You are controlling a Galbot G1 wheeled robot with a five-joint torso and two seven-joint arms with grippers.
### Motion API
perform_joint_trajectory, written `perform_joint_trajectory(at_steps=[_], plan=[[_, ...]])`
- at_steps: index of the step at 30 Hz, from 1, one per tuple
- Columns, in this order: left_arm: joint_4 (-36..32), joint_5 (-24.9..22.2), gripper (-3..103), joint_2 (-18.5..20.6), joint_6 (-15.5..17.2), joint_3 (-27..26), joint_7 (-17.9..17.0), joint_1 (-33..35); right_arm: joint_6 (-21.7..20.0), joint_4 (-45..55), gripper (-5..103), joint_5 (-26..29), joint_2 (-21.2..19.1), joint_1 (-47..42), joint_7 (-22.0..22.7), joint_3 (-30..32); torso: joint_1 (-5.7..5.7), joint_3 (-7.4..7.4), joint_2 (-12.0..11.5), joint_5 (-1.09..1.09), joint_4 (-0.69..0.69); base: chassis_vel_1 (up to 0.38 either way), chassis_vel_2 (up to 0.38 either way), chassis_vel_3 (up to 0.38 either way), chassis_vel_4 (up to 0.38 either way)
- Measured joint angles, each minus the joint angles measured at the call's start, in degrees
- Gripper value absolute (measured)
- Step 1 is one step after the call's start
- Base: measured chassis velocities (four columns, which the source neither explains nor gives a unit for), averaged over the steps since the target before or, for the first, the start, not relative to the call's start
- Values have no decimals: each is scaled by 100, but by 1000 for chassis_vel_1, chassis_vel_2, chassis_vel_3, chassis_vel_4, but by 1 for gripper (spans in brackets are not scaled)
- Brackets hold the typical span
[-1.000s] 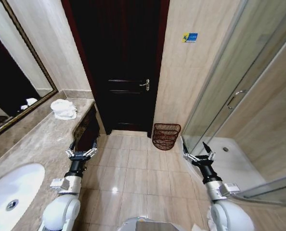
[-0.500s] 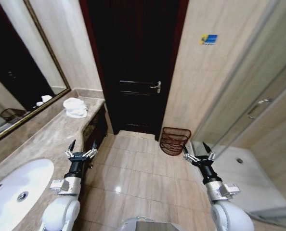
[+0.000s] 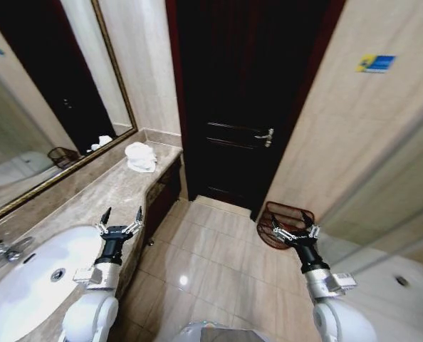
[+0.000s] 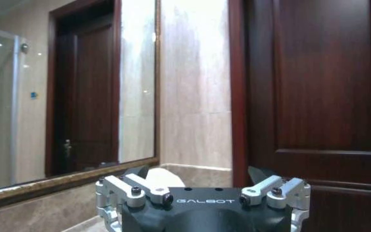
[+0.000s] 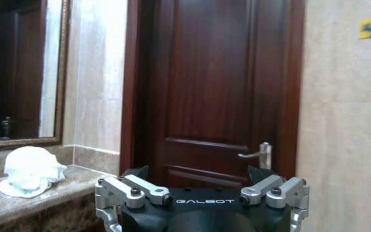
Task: Discard the used towel into the hamper.
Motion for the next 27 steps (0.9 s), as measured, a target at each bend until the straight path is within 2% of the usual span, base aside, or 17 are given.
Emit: perform_joint_trajectory(at_steps=[27], plan=[[72,-17,100,6,-100,-20,93,22,12,14,100,-37,30,0,-46,-26,-1,0,0,2,0,-96,200,201,-94]])
